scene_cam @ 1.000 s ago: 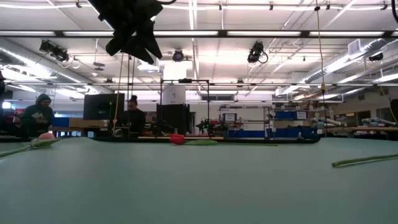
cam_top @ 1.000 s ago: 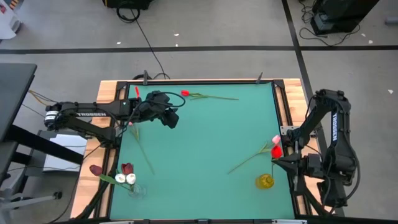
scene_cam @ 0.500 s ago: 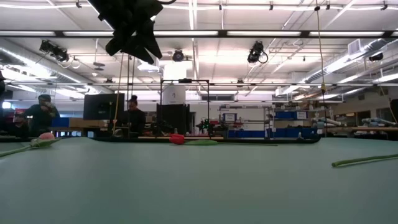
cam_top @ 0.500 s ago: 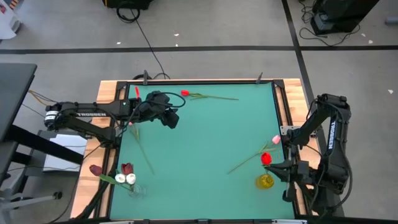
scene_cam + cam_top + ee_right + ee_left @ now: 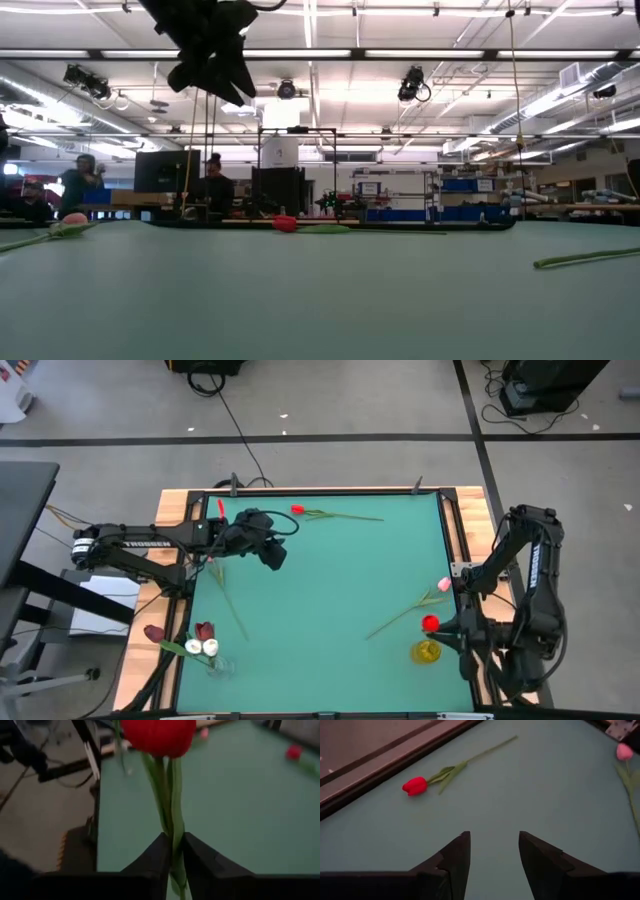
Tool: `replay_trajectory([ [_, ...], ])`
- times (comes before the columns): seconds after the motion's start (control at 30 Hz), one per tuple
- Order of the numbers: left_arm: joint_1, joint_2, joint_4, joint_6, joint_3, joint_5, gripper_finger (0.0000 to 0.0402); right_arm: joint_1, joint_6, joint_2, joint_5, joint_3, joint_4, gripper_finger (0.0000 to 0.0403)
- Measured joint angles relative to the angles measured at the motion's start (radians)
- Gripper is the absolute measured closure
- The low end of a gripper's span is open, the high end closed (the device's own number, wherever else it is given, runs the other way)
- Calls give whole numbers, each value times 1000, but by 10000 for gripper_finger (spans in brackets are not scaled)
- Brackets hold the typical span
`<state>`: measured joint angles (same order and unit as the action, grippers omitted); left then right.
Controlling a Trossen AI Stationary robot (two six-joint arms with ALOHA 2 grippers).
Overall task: Sort flowers into vase by color
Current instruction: Put the bottom red flower into the yellow vase, then put the right pink flower into the yellow vase
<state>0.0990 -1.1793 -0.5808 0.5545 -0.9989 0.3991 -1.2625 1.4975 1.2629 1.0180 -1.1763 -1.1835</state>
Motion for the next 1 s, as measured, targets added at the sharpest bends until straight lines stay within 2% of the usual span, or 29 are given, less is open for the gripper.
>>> replay_trajectory([
  [0.17, 1, 0, -24, -21, 0, -2, 230, 0, 45, -48, -183, 0, 0, 320],
  [0.43, 5, 0, -22, -45, 0, -3, 230, 0, 106, -115, -524, 0, 3, 268],
  [0.57, 5, 0, -22, -42, 0, -26, 230, 20, 122, -143, -666, 0, -31, 257],
  [0.67, 5, 0, -22, -38, 0, -51, 230, 47, 210, -148, -705, 0, -148, 258],
  [0.8, 5, 0, -22, 3, 0, -63, 230, 89, 494, -143, -693, 0, -352, 259],
  [0.87, 5, 1, -22, 22, 0, -64, 230, 117, 620, -149, -687, 7, -387, 259],
  [1.0, 4, 5, -23, 33, -1, -65, 230, 199, 648, -195, -671, 57, -375, 259],
])
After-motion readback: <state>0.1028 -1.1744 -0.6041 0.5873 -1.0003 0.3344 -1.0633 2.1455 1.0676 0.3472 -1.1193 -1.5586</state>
